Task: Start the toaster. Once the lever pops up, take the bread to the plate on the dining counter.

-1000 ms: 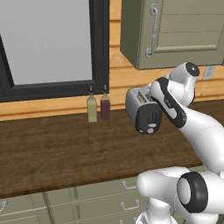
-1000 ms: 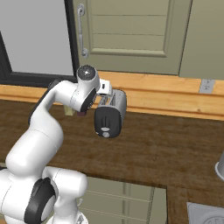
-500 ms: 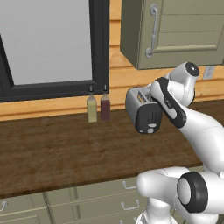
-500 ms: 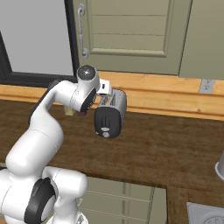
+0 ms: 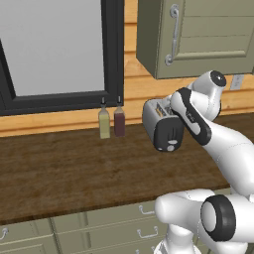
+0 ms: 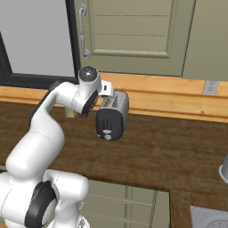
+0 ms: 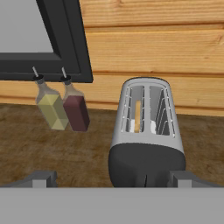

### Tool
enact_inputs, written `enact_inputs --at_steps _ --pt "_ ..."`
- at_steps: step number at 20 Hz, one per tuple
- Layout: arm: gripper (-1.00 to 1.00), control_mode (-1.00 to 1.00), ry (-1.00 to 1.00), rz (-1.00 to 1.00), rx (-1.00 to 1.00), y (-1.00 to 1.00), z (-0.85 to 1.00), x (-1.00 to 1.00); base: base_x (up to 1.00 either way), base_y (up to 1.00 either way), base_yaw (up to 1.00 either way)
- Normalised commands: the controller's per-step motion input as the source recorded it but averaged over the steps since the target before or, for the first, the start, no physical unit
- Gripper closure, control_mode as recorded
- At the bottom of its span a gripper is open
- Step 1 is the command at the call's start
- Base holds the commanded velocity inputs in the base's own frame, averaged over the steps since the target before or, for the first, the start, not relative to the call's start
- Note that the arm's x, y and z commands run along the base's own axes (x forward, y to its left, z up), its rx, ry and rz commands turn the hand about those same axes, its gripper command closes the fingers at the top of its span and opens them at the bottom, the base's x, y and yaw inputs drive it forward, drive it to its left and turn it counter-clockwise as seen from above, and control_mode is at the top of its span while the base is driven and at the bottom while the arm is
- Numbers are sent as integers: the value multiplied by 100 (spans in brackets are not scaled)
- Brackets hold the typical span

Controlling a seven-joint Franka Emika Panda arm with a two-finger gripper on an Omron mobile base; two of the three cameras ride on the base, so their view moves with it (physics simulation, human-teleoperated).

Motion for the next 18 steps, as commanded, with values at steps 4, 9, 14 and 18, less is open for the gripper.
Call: enact_inputs --at_steps 4,9,14,18 --pt "-100 -100 0 0 0 0 0 0 0 0 0" --pt "-100 -100 0 0 0 0 0 0 0 0 0" --pt "-100 -100 0 0 0 0 0 0 0 0 0" --pt "-100 -100 0 0 0 0 0 0 0 0 0"
